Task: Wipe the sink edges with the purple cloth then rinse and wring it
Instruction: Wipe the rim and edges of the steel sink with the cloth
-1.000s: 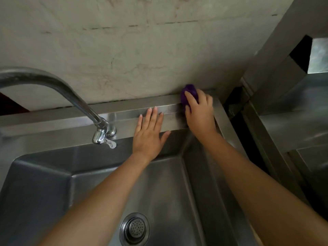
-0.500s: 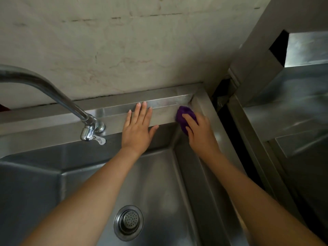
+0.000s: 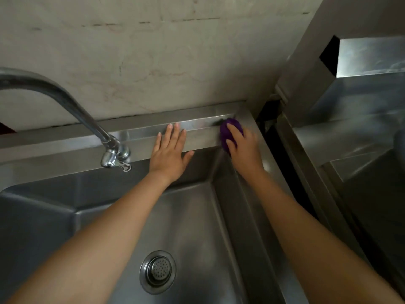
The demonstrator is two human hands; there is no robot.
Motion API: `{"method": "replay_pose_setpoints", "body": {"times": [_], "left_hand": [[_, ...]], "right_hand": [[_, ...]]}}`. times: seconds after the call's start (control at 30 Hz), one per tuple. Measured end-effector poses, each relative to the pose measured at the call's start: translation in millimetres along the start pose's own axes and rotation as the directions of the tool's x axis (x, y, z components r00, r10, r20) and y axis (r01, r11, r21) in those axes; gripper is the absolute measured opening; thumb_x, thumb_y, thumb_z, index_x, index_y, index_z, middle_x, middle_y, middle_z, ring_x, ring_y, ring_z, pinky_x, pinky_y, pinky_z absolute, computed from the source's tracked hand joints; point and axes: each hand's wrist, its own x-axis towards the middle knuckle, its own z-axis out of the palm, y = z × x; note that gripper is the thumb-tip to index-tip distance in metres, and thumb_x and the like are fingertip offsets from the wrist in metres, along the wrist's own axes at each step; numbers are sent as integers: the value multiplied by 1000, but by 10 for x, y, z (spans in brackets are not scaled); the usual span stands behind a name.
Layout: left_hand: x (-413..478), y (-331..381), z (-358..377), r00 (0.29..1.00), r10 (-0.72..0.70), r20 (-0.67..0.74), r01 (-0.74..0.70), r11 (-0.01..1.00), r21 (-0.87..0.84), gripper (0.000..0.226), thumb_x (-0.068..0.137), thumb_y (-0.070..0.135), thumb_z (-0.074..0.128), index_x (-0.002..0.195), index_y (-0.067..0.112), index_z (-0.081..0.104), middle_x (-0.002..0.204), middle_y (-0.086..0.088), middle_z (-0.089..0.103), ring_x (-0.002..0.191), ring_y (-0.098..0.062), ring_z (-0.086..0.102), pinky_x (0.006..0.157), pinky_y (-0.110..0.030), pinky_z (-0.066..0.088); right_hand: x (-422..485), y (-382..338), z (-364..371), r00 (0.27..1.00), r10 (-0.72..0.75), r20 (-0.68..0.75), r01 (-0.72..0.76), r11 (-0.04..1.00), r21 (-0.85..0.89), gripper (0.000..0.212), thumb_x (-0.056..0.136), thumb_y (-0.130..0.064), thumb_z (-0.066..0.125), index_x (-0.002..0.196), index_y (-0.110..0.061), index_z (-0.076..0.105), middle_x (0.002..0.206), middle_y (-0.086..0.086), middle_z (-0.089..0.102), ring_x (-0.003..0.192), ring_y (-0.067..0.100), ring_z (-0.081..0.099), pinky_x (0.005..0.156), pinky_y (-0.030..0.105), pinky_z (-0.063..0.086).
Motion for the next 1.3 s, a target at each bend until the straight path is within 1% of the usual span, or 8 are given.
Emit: {"method": "replay_pose_setpoints", "body": {"times": [0.13, 0.33, 0.47, 0.63, 0.8, 1.13, 1.2, 1.3], "left_hand": [[-61, -20, -38, 999, 3, 32, -2, 1000, -14, 68, 96, 50, 26, 149, 19, -2, 158, -2, -14, 144, -17, -16, 117, -36, -10], [-425, -46, -12, 999, -32, -2, 32, 997, -71, 68, 96, 45, 33, 149, 19, -2, 158, -2, -10, 145, -18, -14, 116, -34, -12], [-847, -295, -46, 996, 7, -93, -17, 995, -101, 70, 91, 41, 47, 148, 17, 15, 156, -3, 7, 144, -20, 2, 117, -37, 4], [-1297, -924, -97, 985, -155, -74, 154, 988, -26, 72, 90, 54, 24, 143, 6, 29, 151, -16, 30, 141, -29, 23, 117, -31, -2], [-1199, -1377, -193, 976, -212, -45, 212, 977, -14, 77, 88, 51, 29, 148, 8, 8, 157, -10, -1, 144, -19, -7, 116, -29, -12], [-1160, -1396, -234, 977, -206, 60, 208, 977, -34, 79, 93, 47, 39, 148, 12, -6, 158, -8, -13, 144, -18, -16, 115, -31, -13], [-1212, -1356, -215, 978, -210, 14, 210, 972, -106, 74, 95, 42, 39, 148, 12, -3, 158, -7, -10, 144, -17, -15, 115, -31, -13], [-1408, -1209, -128, 953, -292, -85, 240, 893, -381, 63, 97, 27, 41, 148, 13, 9, 158, -6, 2, 145, -16, -6, 118, -31, -6]], "right_hand": [[-38, -164, 286, 998, 66, 2, -66, 996, -58, 44, 94, -21, 46, 137, -20, 41, 141, 12, 39, 122, 31, 36, 100, 37, 35], [-161, -386, 373, 997, -4, 77, 6, 1000, -30, 45, 91, -16, 50, 136, -19, 42, 141, 12, 39, 121, 30, 35, 100, 35, 36], [-122, -569, 276, 961, -128, 245, 112, 991, 75, 40, 94, -13, 45, 134, -16, 45, 138, 12, 42, 123, 29, 34, 105, 36, 33], [100, -1110, 479, 940, -235, 245, 173, 953, 250, 41, 94, -10, 44, 135, -14, 44, 141, 13, 40, 129, 30, 31, 109, 34, 26], [-1, -1459, 790, 924, -274, 267, 205, 944, 260, 39, 92, -10, 46, 130, -15, 51, 137, 11, 45, 122, 32, 35, 105, 34, 28], [-533, -1324, 787, 841, -424, 337, 365, 903, 226, 36, 81, 2, 52, 110, -14, 67, 124, 10, 59, 103, 35, 46, 92, 38, 41], [-767, -1204, 873, 847, -379, 373, 293, 918, 268, 35, 79, 1, 51, 106, -10, 70, 119, 15, 61, 101, 38, 49, 93, 32, 40], [-1063, -1158, 931, 874, -203, 441, -7, 903, 430, 37, 80, 7, 53, 110, -9, 67, 118, 16, 60, 107, 33, 53, 86, 7, 33]]}}
